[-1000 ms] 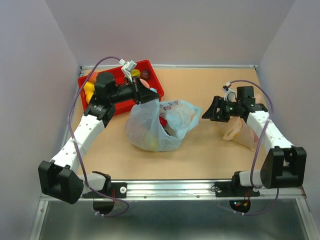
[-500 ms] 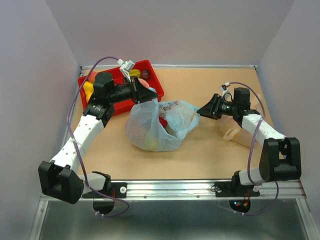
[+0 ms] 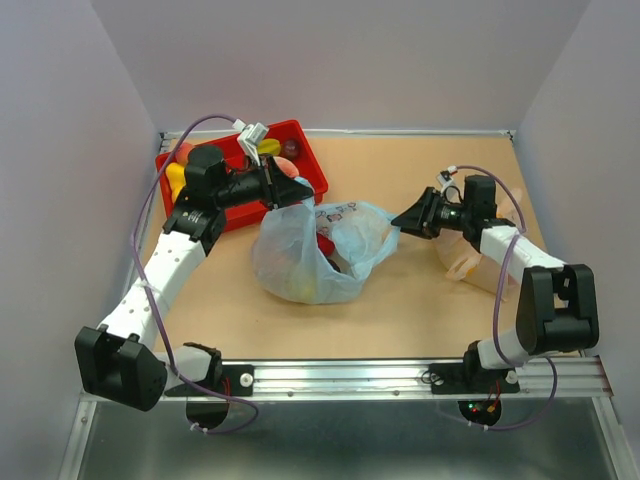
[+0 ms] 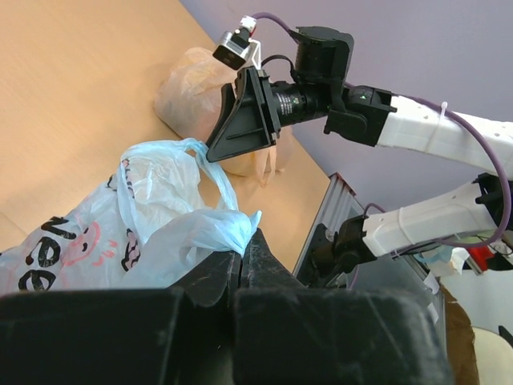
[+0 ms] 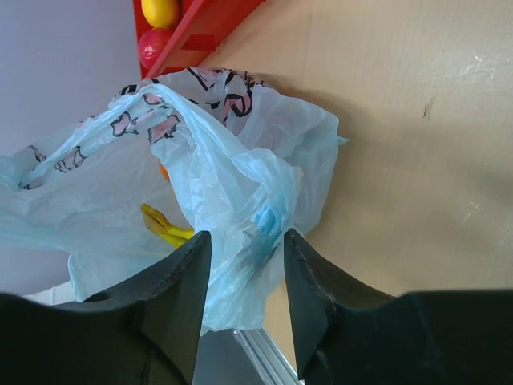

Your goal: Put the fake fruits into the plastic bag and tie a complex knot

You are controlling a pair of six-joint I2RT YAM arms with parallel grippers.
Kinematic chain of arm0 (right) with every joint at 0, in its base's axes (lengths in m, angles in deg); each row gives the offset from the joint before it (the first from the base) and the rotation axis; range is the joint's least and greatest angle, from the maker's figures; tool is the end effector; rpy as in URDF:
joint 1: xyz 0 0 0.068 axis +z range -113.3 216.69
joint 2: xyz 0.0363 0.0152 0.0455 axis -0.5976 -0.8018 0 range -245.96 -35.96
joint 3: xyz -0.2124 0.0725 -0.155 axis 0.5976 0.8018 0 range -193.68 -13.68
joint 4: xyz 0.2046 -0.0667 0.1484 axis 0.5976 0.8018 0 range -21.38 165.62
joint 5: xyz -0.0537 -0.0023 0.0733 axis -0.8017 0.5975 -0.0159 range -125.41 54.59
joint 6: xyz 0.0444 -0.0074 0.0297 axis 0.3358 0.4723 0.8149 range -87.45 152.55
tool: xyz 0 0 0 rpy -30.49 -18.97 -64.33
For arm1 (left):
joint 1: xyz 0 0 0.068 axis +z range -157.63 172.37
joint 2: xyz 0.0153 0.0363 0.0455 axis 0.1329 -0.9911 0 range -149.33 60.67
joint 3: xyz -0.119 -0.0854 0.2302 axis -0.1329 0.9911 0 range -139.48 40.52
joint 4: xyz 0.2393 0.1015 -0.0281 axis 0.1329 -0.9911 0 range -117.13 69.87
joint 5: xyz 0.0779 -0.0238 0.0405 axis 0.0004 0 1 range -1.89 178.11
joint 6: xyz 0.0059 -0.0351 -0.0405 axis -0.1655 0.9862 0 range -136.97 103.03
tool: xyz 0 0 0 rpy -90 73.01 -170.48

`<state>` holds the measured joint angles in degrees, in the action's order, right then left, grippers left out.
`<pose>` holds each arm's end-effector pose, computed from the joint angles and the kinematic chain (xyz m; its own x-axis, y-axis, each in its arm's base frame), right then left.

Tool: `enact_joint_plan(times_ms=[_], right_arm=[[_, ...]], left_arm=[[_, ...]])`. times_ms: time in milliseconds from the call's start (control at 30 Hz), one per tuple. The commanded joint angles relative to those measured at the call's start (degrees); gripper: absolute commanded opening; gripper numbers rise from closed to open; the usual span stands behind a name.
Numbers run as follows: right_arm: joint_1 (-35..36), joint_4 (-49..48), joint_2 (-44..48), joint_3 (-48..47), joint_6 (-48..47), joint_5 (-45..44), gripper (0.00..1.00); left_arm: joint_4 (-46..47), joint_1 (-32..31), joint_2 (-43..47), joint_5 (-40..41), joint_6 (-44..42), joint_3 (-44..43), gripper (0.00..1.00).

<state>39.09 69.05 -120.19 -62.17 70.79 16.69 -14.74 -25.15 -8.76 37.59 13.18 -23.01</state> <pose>0.3033 0.0407 0.2252 -0.8729 0.3440 -0.3460 -0.1553 0.4763 0.8654 0.2528 -0.1086 0.3943 -0.4731 -0.1855 -0.8612 0.7977 0.3247 -0.5082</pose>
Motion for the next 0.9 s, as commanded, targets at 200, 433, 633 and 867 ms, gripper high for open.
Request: enact_joint_plan(times_ms=[200, 433, 633, 867], right_arm=[[2.44, -6.14, -2.44, -3.89, 2.71, 5.19, 0.08], [-2.12, -6.23, 5.55, -16.70, 5.61, 10.21, 0.00], [-13.02, -8.16, 8.63, -35.70, 10.37, 12.06, 0.01], [-13.47, -7.63, 11.71, -27.03, 7.03, 11.62, 0.00]], left_arm=[[-2.30, 1.34, 2.54, 0.60, -4.05, -2.56, 0.00], [-14.07, 2.31, -0.44, 3.04, -14.50, -24.42, 0.00], [-13.92, 2.40, 2.09, 13.23, -18.20, -37.28, 0.00], [-12.07, 2.40, 7.99, 18.80, -16.53, -18.09, 0.00]])
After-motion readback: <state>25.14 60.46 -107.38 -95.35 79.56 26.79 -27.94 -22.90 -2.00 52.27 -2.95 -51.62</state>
